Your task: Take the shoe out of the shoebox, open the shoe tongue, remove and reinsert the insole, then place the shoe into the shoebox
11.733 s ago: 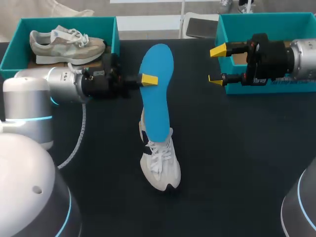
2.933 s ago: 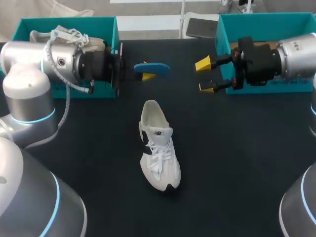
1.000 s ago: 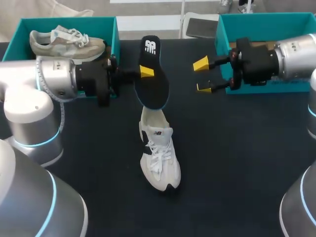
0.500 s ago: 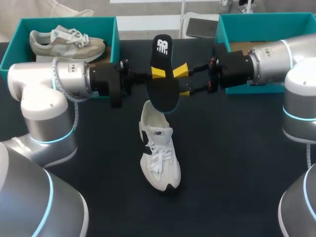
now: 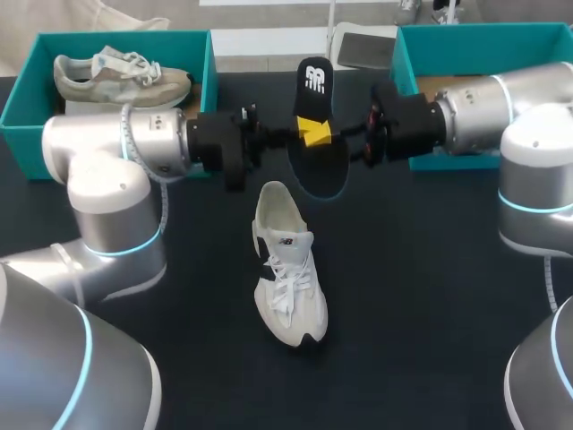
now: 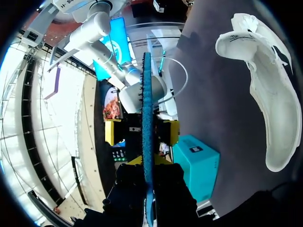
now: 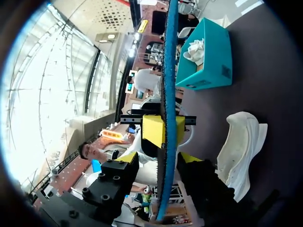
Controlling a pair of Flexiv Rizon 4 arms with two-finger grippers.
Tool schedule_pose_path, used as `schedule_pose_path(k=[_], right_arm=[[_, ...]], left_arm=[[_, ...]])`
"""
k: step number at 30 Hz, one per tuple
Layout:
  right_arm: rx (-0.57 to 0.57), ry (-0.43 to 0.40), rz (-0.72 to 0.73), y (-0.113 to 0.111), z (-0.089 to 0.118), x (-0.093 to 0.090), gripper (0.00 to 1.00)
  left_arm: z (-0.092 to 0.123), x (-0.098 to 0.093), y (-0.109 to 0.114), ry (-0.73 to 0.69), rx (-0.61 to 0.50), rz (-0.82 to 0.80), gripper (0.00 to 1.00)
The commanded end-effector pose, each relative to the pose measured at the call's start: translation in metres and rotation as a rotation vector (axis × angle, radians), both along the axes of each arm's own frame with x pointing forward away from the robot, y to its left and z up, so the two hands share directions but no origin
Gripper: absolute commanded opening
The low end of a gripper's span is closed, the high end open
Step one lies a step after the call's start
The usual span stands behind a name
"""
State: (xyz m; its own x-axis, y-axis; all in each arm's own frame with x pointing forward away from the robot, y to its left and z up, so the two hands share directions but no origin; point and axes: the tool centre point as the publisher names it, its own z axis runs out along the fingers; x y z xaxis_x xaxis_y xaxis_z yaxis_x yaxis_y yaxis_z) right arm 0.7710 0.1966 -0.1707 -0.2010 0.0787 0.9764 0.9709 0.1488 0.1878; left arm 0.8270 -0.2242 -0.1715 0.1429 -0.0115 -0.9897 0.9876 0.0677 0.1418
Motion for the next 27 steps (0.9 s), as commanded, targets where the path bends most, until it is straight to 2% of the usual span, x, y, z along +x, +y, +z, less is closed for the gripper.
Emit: schedule_pose_path(k=[1,13,15,16,17,22,23,24,25,27], right_arm=[[0.005,0.002,0.002,0.005,-0.004,0.003,0.44],[0.014,0.003,0.001,0.003,-0.007,0.004,0.19],[0.014,0.002,0.002,0.003,-0.007,0.005,0.12],[0.015,0.002,0.002,0.003,-0.007,0.005,0.02],[0.014,0.002,0.002,0.003,-0.008,0.005,0.0],[0.01,-0.007,0.002,0.003,-0.008,0.006,0.0],[0.008,-0.009,0.0,0.003,-0.008,0.007,0.0],[0.001,-0.016,-0.007,0.003,-0.008,0.007,0.0],[-0.005,-0.022,-0.014,0.001,-0.008,0.007,0.0],[-0.014,-0.04,-0.035,-0.002,-0.008,0.008,0.0]], left_arm=[[-0.003,-0.004,-0.001,0.011,-0.013,0.002,0.0],[0.0,-0.003,0.002,0.018,-0.034,0.02,0.0],[0.001,-0.003,0.001,0.022,-0.038,0.018,0.0],[0.001,-0.004,0.0,0.024,-0.038,0.011,0.0],[0.002,-0.005,0.0,0.032,-0.046,0.003,0.0],[0.002,-0.009,0.001,0.075,-0.043,-0.02,0.0],[0.002,-0.009,0.004,0.086,-0.037,-0.016,0.4],[0.003,-0.009,0.007,0.104,-0.03,-0.009,0.86],[0.004,-0.008,0.01,0.119,-0.023,0.001,1.0],[0.008,-0.009,0.02,0.153,0.006,-0.001,1.0]])
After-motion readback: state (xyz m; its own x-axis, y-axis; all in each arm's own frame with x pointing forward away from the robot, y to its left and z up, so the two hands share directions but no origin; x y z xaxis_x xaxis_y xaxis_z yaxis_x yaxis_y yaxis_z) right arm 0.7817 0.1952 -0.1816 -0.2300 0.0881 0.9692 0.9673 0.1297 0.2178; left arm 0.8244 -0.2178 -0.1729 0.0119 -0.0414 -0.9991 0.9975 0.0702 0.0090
